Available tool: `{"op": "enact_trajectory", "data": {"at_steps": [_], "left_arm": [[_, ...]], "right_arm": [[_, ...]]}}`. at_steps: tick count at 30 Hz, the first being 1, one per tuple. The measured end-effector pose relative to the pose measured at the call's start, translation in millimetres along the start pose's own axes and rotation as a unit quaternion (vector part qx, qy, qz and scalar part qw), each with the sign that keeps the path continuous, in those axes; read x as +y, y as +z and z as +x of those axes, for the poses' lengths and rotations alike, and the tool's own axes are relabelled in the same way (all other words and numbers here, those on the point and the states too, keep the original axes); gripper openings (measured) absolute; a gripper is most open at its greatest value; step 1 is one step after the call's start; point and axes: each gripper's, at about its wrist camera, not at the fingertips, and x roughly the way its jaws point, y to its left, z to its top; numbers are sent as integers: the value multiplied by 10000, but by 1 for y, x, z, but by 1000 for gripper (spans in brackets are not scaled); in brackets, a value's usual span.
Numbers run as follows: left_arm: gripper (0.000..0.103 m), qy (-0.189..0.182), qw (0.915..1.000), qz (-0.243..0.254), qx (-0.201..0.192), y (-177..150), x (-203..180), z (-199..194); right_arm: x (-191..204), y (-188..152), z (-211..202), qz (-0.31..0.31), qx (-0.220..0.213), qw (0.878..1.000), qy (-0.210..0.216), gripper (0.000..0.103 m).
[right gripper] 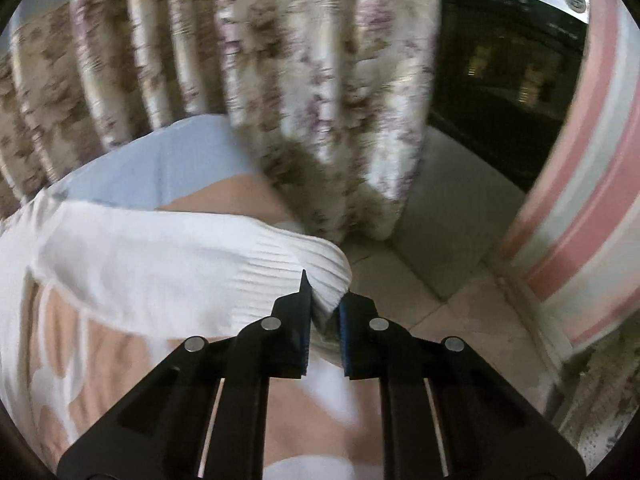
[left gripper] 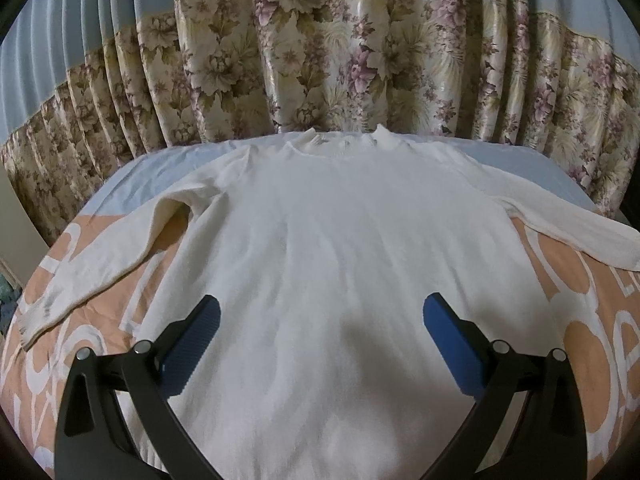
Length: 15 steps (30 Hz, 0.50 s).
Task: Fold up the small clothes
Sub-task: 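Carry the cuff with the right gripper across the sweater body and release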
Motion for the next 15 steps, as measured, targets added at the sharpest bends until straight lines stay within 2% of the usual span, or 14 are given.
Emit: {"op": "enact_trajectory", "data": {"at_steps": [5, 8, 11, 15], "left_arm": [[102, 58, 9998, -196, -40, 18, 14, 16], [102, 89, 9995, -284, -60, 31, 26, 25], [102, 191, 9993, -330, -13, 43, 40, 35], [102, 330, 9991, -273, 21, 53, 57, 44]], "right_arm": [[12, 15, -6, -282, -69, 9996, 70, 12], [28, 22, -15, -320, -106, 9991, 272, 12], [50, 29, -25, -297, -128, 9976, 612, 12], [100, 38, -34, -328, -104, 9922, 1198, 12]]}}
